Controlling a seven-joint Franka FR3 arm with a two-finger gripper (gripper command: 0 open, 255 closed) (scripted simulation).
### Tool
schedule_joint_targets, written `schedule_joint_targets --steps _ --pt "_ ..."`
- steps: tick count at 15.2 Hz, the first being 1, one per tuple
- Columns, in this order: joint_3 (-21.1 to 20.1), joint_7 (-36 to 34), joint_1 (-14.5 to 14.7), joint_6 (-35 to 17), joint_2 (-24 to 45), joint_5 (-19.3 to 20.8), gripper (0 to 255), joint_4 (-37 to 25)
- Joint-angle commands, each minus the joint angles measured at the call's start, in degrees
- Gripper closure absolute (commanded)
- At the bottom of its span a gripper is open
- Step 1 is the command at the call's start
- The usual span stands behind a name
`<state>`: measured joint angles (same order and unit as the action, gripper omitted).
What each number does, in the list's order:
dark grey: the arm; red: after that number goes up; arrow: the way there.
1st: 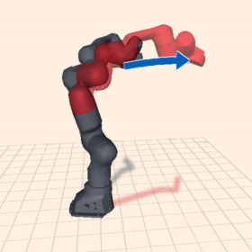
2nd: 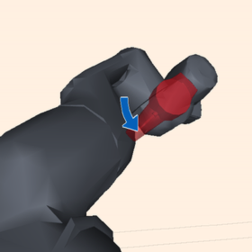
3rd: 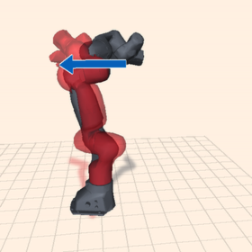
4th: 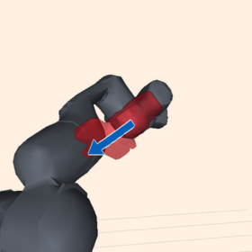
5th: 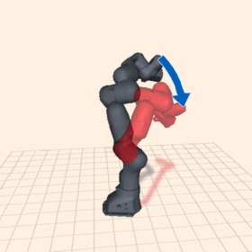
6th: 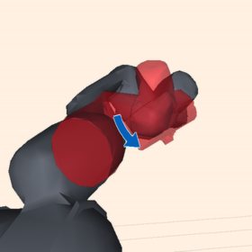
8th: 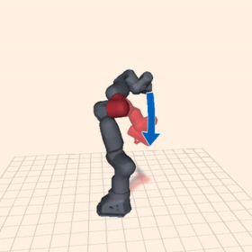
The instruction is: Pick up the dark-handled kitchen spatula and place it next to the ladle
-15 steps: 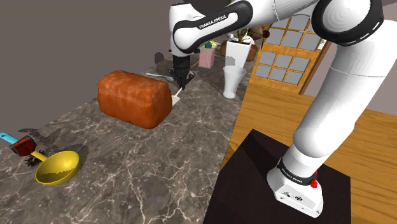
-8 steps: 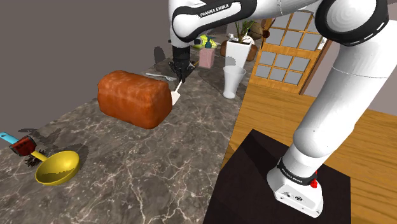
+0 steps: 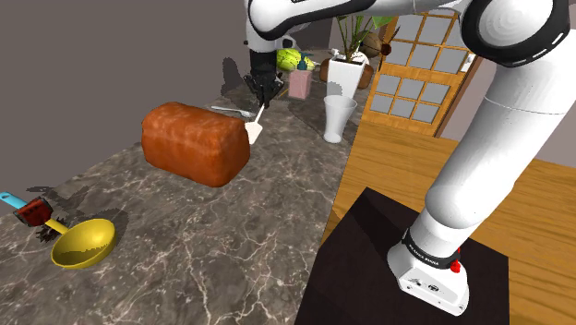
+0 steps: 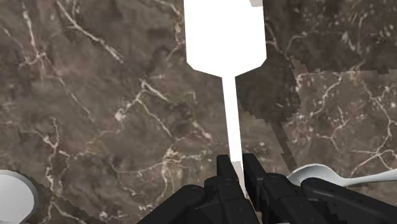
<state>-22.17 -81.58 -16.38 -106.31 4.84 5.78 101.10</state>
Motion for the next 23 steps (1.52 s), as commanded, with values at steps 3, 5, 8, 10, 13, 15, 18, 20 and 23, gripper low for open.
schedule_joint_targets --steps 3,5,8,10,13,15,18,20,23 --pt "-0.07 0.16 0.08 2.95 -0.03 -0.09 255 -2.9" --pt "-0.1 0.26 0.11 4.49 -0.02 -0.12 255 -4.45" --pt "-0.13 0.36 0.16 6.36 0.04 -0.12 255 -6.39" --pt "-1.06 -1.47 1.1 5.94 -2.22 -0.92 255 -3.74" --pt "-2.56 -4.31 2.6 5.54 -5.26 -2.12 255 -0.36" --pt "-3.63 -6.3 3.65 5.41 -7.05 -2.9 255 1.51" --pt "-5.36 -9.42 5.31 5.36 -9.34 -4.03 255 3.77" --pt "-6.59 -11.61 6.45 5.42 -10.6 -4.73 255 4.93" --pt "-8.58 -15.06 8.17 5.61 -12.08 -5.68 255 6.15"
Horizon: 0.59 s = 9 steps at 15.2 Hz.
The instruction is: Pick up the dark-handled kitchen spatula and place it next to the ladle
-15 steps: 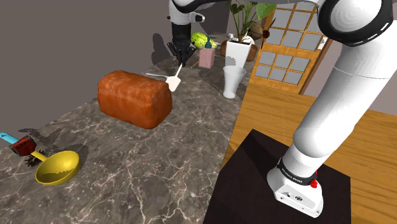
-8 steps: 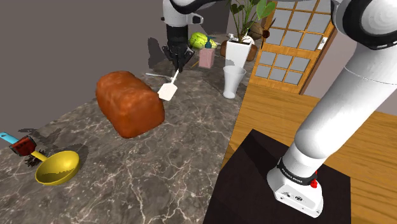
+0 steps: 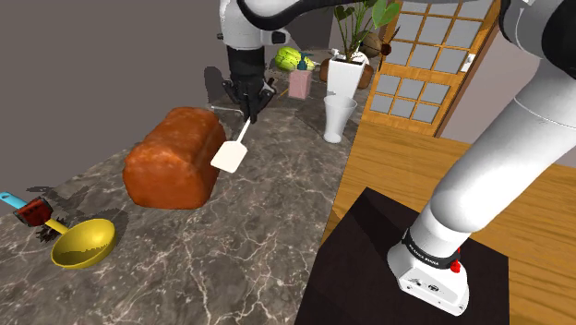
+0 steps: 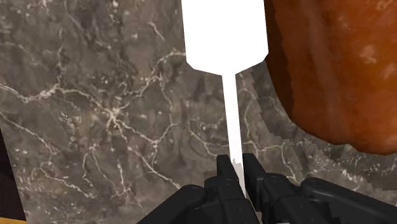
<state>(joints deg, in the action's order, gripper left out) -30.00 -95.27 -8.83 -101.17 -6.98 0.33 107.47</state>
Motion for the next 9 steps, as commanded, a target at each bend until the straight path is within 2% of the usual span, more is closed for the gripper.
schedule_joint_targets --steps 1,9 --pt "-1.46 -2.57 1.2 0.55 -0.64 -0.52 255 0.05" --pt "-7.79 -13.15 5.77 1.49 -1.31 -1.77 255 -0.13"
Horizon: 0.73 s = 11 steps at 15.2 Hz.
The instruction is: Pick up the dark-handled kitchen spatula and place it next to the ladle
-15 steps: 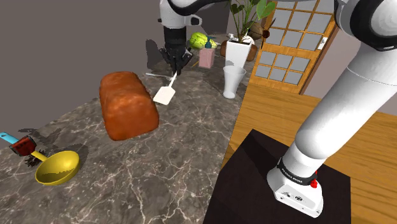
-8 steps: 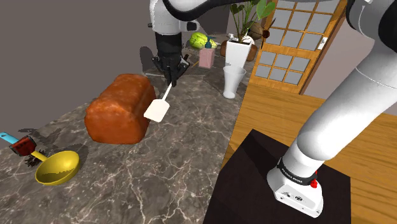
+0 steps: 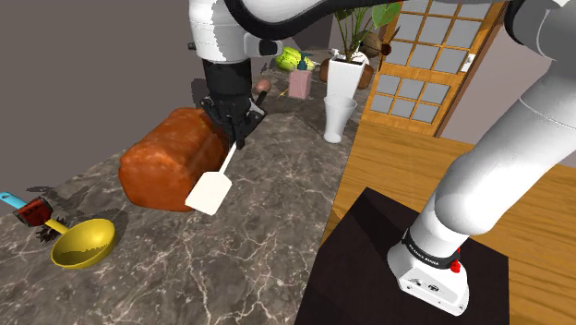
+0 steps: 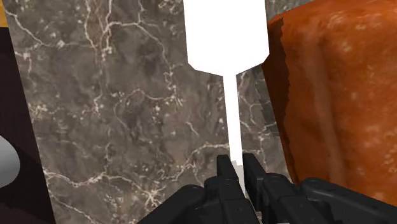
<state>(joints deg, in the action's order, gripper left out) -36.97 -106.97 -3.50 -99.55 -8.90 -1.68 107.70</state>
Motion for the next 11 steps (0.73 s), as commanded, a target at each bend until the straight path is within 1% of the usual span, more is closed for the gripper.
schedule_joint_targets --steps 1,5,8,11 --pt "-1.71 -2.9 0.98 0.02 0.85 0.25 255 -0.67" --pt "-5.45 -9.14 3.26 0.66 2.64 0.92 255 -2.61" --pt "-8.79 -14.95 5.35 1.33 5.32 2.43 255 -5.08" --pt "-8.77 -15.02 5.42 -0.99 5.27 2.39 255 -2.73"
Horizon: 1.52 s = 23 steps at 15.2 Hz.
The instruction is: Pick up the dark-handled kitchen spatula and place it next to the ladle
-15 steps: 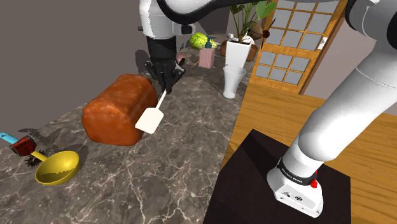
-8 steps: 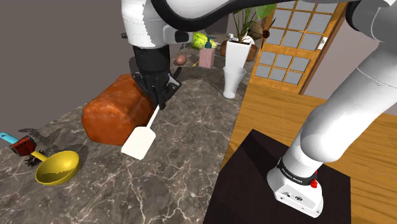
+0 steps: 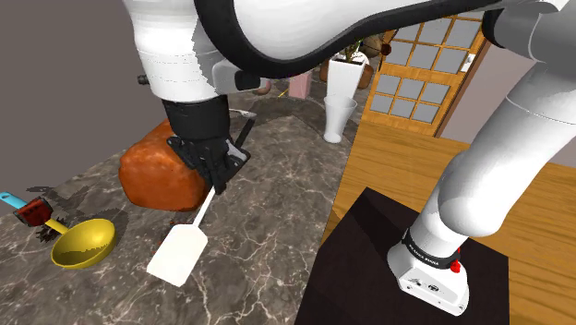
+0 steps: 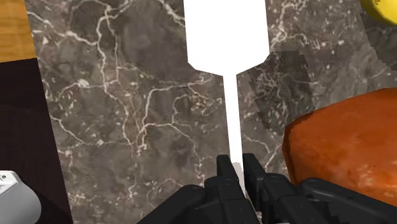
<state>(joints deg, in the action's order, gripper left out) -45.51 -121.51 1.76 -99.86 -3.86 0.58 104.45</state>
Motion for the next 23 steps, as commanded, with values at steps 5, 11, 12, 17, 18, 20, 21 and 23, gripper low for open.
schedule_joint_targets --steps 5,11,12,17,18,20,21,23 --pt "-0.36 -0.79 0.24 -4.5 0.49 0.32 255 4.16" --pt "-0.62 -1.49 0.35 -9.02 1.39 1.0 255 8.07" --pt "-0.67 -1.65 0.37 -9.76 1.61 1.17 255 8.67" --pt "-0.91 -2.59 0.49 -13.47 2.93 2.23 255 11.5" --pt "-0.96 -2.81 0.52 -14.21 3.25 2.5 255 12.02" --pt "-1.01 -3.11 0.56 -15.11 3.66 2.85 255 12.66" --pt "-1.0 -3.1 0.56 -15.11 3.65 2.84 255 12.66" --pt "-1.0 -3.11 0.56 -15.11 3.66 2.85 255 12.66"
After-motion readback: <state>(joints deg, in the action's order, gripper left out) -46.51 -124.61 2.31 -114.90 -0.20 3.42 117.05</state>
